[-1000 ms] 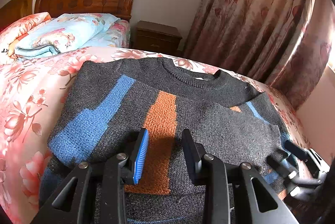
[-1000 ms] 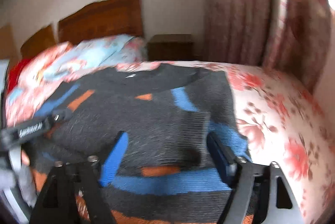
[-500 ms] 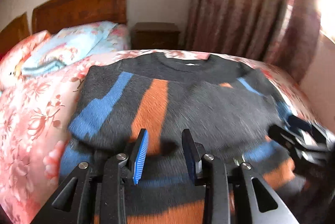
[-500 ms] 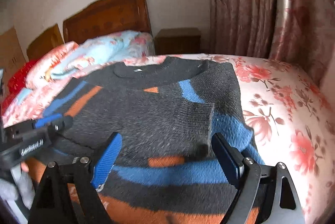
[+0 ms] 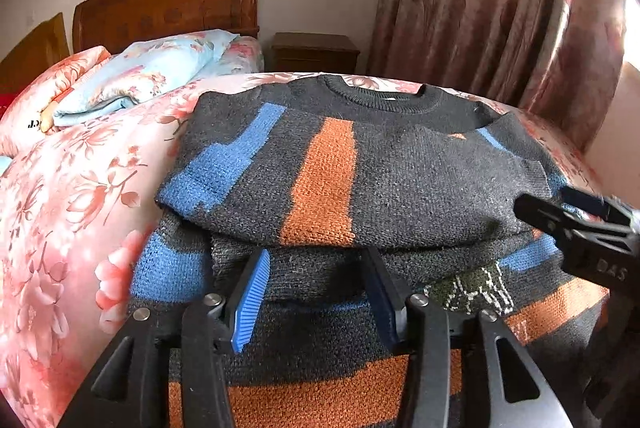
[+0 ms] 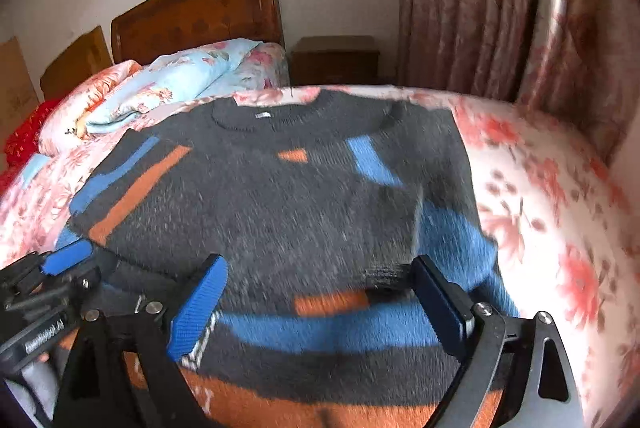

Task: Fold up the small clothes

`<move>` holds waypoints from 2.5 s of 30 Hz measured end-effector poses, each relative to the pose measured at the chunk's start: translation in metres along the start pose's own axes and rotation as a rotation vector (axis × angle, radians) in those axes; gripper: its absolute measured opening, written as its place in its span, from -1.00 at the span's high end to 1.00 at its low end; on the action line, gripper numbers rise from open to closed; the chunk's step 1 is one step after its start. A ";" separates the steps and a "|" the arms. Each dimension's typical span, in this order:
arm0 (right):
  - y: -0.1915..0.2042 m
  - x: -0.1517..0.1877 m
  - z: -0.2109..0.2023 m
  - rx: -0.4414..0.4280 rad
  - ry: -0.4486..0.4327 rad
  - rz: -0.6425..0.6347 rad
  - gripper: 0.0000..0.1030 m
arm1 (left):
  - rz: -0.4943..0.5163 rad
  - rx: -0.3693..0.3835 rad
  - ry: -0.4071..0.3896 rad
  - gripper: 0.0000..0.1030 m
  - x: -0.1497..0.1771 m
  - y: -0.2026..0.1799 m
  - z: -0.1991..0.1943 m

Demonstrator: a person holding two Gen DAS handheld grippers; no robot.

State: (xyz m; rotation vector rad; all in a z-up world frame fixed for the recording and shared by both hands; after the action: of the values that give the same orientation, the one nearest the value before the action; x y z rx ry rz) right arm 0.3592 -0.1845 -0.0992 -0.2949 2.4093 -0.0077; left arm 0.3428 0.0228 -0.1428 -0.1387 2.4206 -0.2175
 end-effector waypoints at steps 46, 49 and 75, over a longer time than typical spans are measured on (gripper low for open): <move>0.008 0.066 -0.024 -0.073 0.122 -0.140 -1.00 | -0.013 0.051 0.032 0.05 0.038 0.051 -0.040; -0.017 0.082 -0.035 -0.048 0.126 -0.104 -1.00 | -0.048 0.072 0.031 0.05 0.037 0.062 -0.044; -0.014 0.115 -0.074 -0.024 0.123 -0.118 -1.00 | -0.007 0.005 0.046 0.18 0.071 0.041 -0.067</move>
State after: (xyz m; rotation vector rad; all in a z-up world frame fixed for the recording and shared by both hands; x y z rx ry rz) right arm 0.2299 -0.2285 -0.1166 -0.4592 2.5118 -0.0519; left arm 0.2439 0.0602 -0.1457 -0.1416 2.4656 -0.2321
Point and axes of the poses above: each gripper's, at about its wrist camera, not at the fingertips, and z roughly the way its jaws point, y to its left, x to its underside, the point moved 4 cm from there along z, roughly the way its jaws point, and after that the axes turned 10 degrees about -z, right-handed, at the moved point
